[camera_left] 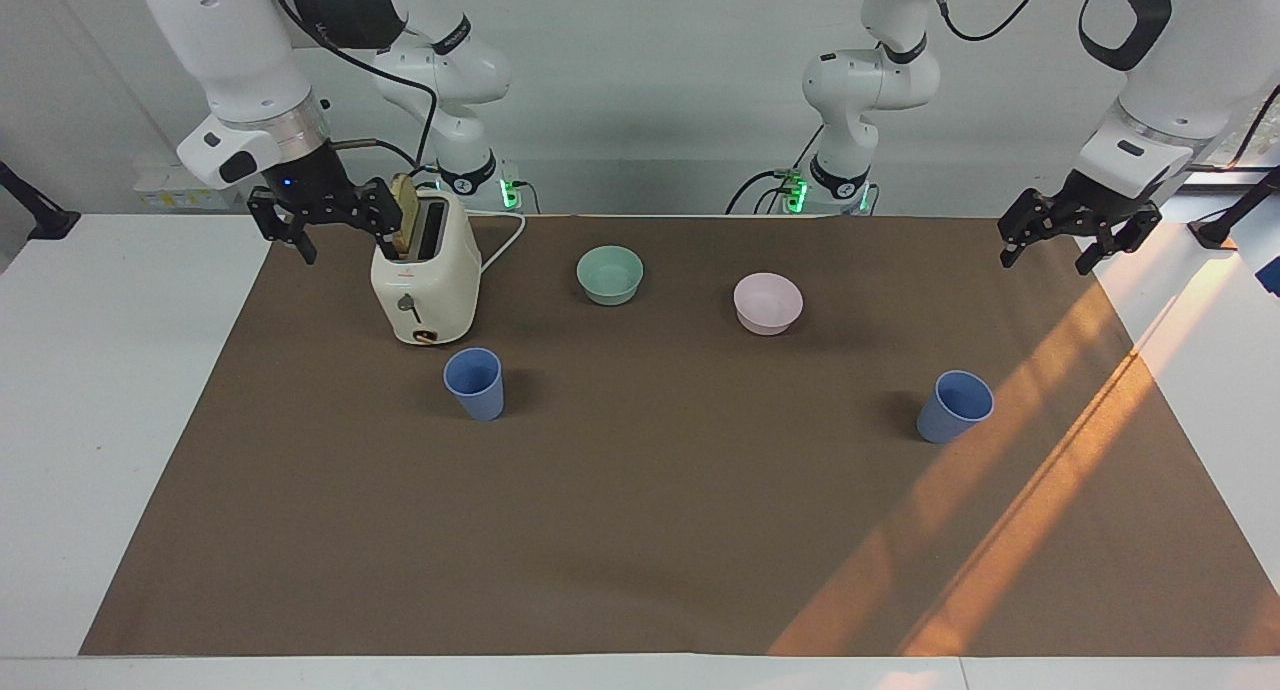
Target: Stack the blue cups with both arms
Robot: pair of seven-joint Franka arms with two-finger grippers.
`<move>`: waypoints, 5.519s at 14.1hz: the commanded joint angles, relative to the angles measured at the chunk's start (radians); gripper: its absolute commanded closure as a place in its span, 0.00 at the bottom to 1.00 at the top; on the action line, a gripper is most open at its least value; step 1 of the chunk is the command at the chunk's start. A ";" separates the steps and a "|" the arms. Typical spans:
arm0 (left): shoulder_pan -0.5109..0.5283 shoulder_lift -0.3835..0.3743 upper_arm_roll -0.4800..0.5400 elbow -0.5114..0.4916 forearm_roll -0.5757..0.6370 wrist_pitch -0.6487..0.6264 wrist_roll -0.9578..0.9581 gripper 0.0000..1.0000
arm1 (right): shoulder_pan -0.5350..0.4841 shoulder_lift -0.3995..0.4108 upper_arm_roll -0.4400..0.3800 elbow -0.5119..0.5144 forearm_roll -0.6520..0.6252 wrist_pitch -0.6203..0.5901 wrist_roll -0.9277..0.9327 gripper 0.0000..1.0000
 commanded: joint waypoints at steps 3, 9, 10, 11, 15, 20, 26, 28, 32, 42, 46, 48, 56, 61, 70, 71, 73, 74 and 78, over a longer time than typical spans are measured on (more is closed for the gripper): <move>0.004 -0.017 -0.004 -0.007 -0.008 -0.019 0.007 0.00 | -0.013 -0.009 0.010 -0.008 0.003 -0.006 0.018 0.00; 0.004 -0.017 -0.005 -0.005 -0.008 -0.016 0.004 0.00 | -0.013 -0.009 0.010 -0.008 0.003 -0.006 0.018 0.00; 0.004 -0.017 -0.004 -0.005 -0.008 -0.016 0.006 0.00 | -0.013 -0.009 0.010 -0.008 0.003 -0.006 0.018 0.00; 0.004 -0.017 -0.005 -0.007 -0.008 -0.016 0.006 0.00 | -0.013 -0.009 0.010 -0.008 0.003 -0.006 0.018 0.00; 0.006 -0.017 -0.005 -0.005 -0.008 -0.016 0.006 0.00 | -0.013 -0.009 0.010 -0.008 0.003 -0.006 0.018 0.00; 0.006 -0.017 -0.004 -0.005 -0.008 -0.016 0.006 0.00 | -0.013 -0.009 0.010 -0.008 0.003 -0.006 0.018 0.00; 0.003 -0.017 -0.005 -0.005 -0.006 -0.021 0.003 0.00 | -0.013 -0.009 0.010 -0.008 0.003 -0.006 0.018 0.00; 0.003 -0.018 -0.010 -0.007 -0.006 -0.021 0.009 0.00 | -0.013 -0.009 0.010 -0.008 0.003 -0.006 0.018 0.00; 0.000 -0.018 -0.013 -0.008 -0.006 -0.022 0.010 0.00 | -0.013 -0.009 0.010 -0.008 0.003 -0.006 0.018 0.00; 0.003 -0.012 -0.013 -0.016 -0.006 0.024 0.016 0.00 | -0.015 -0.007 0.004 -0.008 0.001 0.003 0.018 0.00; 0.004 0.000 -0.013 -0.019 -0.006 0.053 0.018 0.00 | -0.013 -0.007 0.004 -0.008 0.001 0.005 0.013 0.00; 0.014 0.009 -0.013 -0.031 -0.006 0.074 0.019 0.00 | -0.013 -0.007 0.004 -0.010 0.001 0.006 0.011 0.00; 0.026 0.066 -0.011 -0.157 -0.008 0.284 0.019 0.00 | -0.015 -0.007 0.004 -0.010 0.000 0.006 0.010 0.00; 0.027 0.147 -0.013 -0.238 -0.009 0.418 0.015 0.00 | -0.015 -0.007 0.004 -0.010 0.003 0.008 0.019 0.00; 0.035 0.264 -0.013 -0.318 -0.017 0.666 0.013 0.00 | -0.015 -0.007 0.004 -0.010 0.003 0.006 0.016 0.00; 0.038 0.261 -0.014 -0.332 -0.019 0.683 0.010 0.03 | -0.015 -0.007 0.005 -0.010 0.003 0.006 0.016 0.00; 0.038 0.259 -0.014 -0.333 -0.038 0.679 0.007 0.50 | -0.015 -0.007 0.005 -0.010 0.003 0.006 0.016 0.00; 0.038 0.258 -0.014 -0.333 -0.042 0.674 0.007 0.72 | -0.015 -0.007 0.005 -0.010 0.003 0.006 0.018 0.00; 0.034 0.256 -0.014 -0.329 -0.046 0.619 0.009 1.00 | -0.015 -0.007 0.005 -0.010 0.003 0.005 0.018 0.00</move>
